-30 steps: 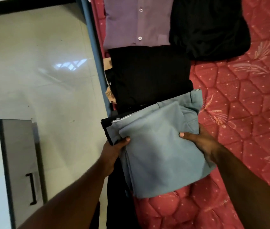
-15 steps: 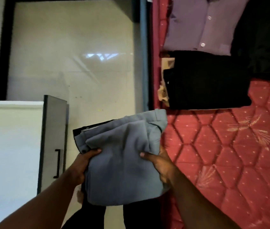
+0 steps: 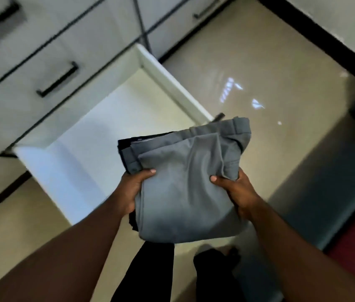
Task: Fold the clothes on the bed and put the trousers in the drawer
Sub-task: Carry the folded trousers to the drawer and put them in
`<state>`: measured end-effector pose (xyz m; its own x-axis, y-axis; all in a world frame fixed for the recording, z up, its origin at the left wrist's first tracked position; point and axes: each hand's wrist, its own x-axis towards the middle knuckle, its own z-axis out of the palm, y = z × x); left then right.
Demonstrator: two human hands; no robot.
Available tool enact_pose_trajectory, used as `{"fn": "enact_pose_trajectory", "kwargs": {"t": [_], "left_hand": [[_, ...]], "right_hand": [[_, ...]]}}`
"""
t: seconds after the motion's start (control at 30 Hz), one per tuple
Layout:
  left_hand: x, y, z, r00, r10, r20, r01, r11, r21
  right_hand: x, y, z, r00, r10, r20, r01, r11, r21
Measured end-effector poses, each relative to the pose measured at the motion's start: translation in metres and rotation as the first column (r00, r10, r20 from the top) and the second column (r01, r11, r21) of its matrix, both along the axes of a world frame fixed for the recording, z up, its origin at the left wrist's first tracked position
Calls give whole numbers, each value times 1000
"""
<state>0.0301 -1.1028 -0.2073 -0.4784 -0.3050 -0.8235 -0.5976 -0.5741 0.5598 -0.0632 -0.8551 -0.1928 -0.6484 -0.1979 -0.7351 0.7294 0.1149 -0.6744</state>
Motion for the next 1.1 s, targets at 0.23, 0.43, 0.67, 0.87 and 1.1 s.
{"fn": "enact_pose_trajectory", "kwargs": {"t": [0.23,0.43,0.67,0.87,1.1], "left_hand": [[33,-104,-5,937,350,8,-350,937,14],[28,-150,-28,843,538,23,-538,843,9],[-47,-183,-90,795,606,11,-605,794,-61],[-136,-226,-205,779,627,12,-621,774,-123],[-172,-241,-311,794,608,20,-591,779,-207]], "right_hand": [[-42,-147,-2,936,353,-9,-352,934,59],[-77,-228,-22,860,510,-29,-501,852,151],[-171,-284,-82,801,597,-41,-574,786,229],[-263,-329,-207,790,611,-46,-584,774,243],[-308,-355,-318,713,689,-130,-597,694,403]]}}
